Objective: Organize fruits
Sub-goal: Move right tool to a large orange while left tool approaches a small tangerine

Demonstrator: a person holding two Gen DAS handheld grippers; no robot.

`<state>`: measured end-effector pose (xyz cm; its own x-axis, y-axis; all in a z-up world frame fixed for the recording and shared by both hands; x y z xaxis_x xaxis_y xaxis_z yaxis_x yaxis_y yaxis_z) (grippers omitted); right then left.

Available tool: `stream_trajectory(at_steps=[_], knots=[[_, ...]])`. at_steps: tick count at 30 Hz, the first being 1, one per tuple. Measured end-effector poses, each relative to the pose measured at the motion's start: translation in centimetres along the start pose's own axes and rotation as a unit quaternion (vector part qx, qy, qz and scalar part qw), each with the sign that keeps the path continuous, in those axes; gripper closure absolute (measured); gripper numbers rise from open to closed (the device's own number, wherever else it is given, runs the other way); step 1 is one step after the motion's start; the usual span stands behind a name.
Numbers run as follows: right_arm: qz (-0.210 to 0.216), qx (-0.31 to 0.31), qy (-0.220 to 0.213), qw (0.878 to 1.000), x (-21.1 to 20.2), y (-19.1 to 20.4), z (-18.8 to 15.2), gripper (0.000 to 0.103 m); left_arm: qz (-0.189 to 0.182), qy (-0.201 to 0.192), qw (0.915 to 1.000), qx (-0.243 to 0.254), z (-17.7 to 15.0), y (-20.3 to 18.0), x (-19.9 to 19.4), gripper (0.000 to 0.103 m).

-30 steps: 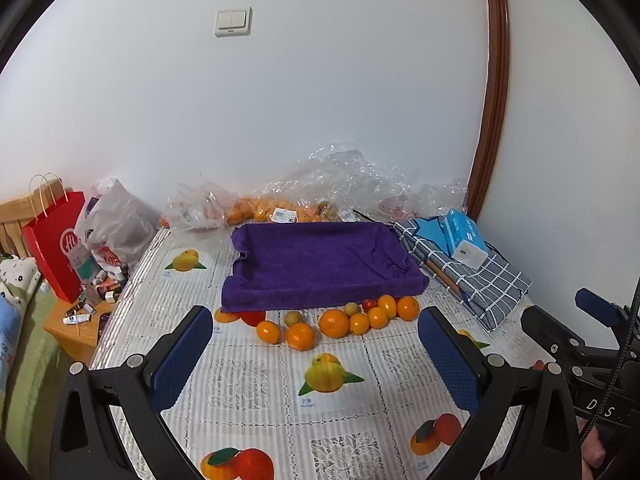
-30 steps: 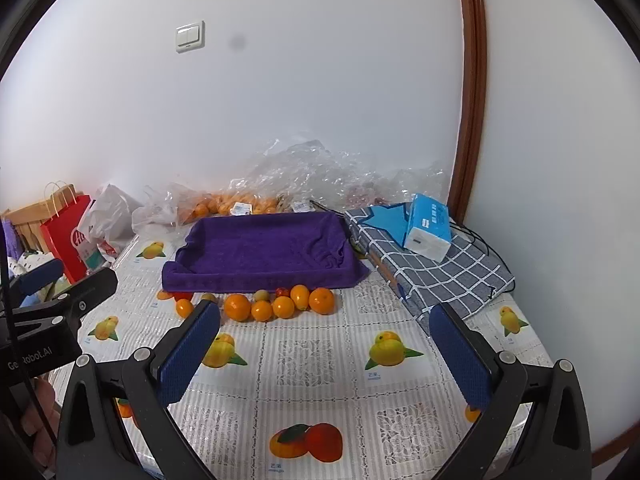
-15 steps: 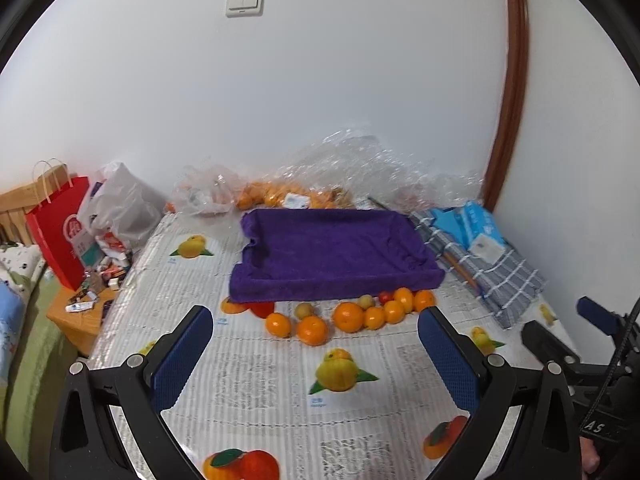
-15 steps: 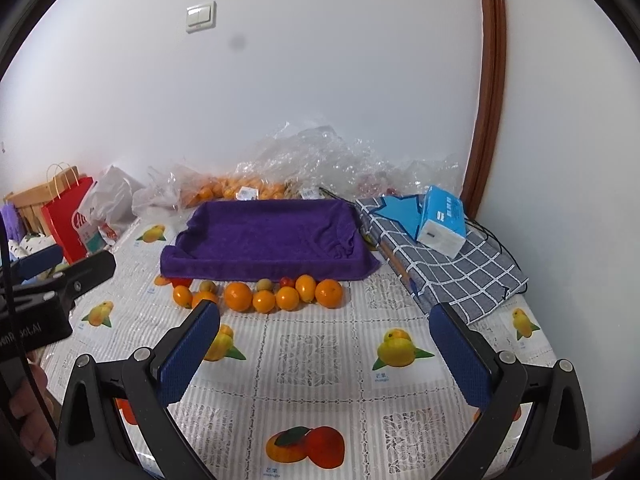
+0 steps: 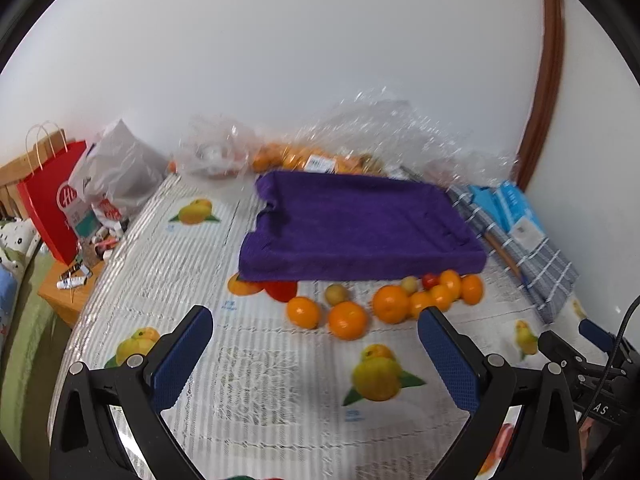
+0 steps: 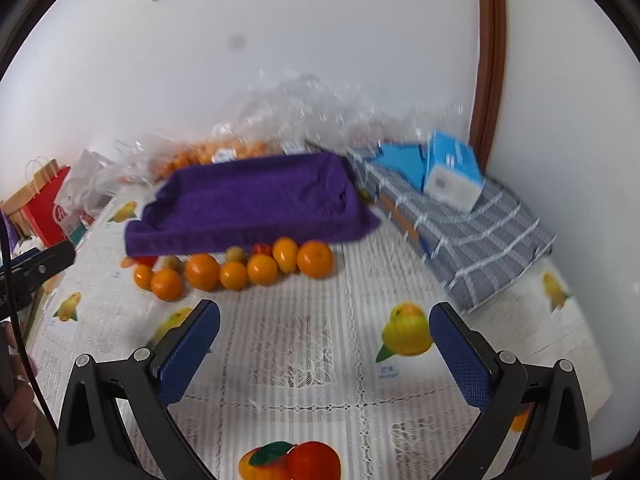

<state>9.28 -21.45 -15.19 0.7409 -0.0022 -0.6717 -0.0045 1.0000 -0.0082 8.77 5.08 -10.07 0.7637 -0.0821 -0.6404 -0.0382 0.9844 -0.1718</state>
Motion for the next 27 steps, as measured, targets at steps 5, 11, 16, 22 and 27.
stream_trajectory(at_steps=[5, 11, 16, 22, 27], knots=[[0.019, 0.043, 0.029, 0.998, 3.9, -0.9, -1.2, 0.001, 0.003, 0.025, 0.9996, -0.017, -0.6, 2.1, 2.4, 0.001], [-0.004, 0.034, 0.022, 0.999, 6.4, -1.1, -0.9, 0.002, 0.007, 0.045, 0.9987, -0.025, -1.1, 3.9, 4.8, 0.001], [0.008, 0.029, 0.022, 0.999, 8.0, -1.2, 0.0, 0.018, -0.023, 0.07, 0.9959, -0.051, -2.1, 5.4, 6.7, 0.01], [0.017, 0.016, 0.018, 1.0, 10.2, -0.3, 1.9, 0.039, -0.039, 0.072, 0.9954, -0.049, -2.7, 5.7, 8.1, 0.014], [0.044, -0.006, 0.03, 0.999, 12.1, 1.3, 2.5, 0.051, -0.051, 0.076, 0.9946, -0.049, -2.9, 5.5, 8.6, 0.016]])
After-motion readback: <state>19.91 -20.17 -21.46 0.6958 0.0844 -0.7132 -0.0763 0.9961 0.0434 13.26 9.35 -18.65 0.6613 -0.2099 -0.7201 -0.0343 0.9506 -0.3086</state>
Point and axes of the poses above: each gripper's, at about its wrist camera, not at the fingertips, and x roughly the way its jaws point, y to its left, z to its top, the point moved 3 cm from there along x, roughly the way its jaws point, and after that the axes turned 7 degrees about -z, right-handed, at the moved point
